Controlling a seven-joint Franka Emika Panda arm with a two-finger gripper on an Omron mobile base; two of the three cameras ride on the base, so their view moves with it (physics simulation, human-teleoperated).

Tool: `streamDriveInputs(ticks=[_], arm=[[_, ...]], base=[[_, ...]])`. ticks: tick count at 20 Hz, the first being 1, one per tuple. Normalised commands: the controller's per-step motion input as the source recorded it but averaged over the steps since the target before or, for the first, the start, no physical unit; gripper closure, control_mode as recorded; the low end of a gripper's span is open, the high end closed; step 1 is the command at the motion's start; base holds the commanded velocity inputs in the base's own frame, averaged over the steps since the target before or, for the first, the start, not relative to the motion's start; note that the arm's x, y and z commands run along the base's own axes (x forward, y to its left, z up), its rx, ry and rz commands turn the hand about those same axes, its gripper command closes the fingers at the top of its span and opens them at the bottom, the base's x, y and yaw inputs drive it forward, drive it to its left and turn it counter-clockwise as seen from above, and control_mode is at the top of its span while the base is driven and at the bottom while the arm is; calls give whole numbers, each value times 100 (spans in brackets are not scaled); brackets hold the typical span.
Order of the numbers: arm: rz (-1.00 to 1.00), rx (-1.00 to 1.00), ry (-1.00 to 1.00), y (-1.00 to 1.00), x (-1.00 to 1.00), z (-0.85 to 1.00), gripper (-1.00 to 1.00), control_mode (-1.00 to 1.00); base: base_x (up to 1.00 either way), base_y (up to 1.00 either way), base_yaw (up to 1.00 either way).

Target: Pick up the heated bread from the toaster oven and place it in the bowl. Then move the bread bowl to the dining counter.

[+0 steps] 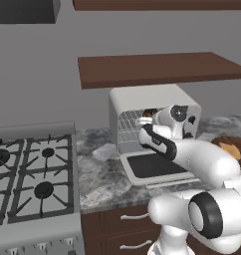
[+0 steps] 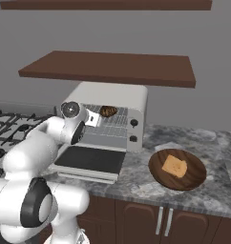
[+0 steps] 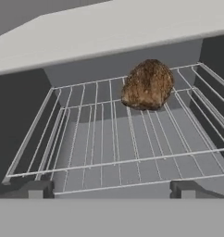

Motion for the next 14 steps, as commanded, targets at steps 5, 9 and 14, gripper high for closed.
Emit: streamDriveInputs(ticks=[5,9,14], arm=[[0,0,0,0,40,-14,-100,-100],[0,0,0,0,45,-28,-100,-100],[0,0,0,0,43,-37,-100,-100]], base=[[0,0,0],[0,0,0],[0,0,0]])
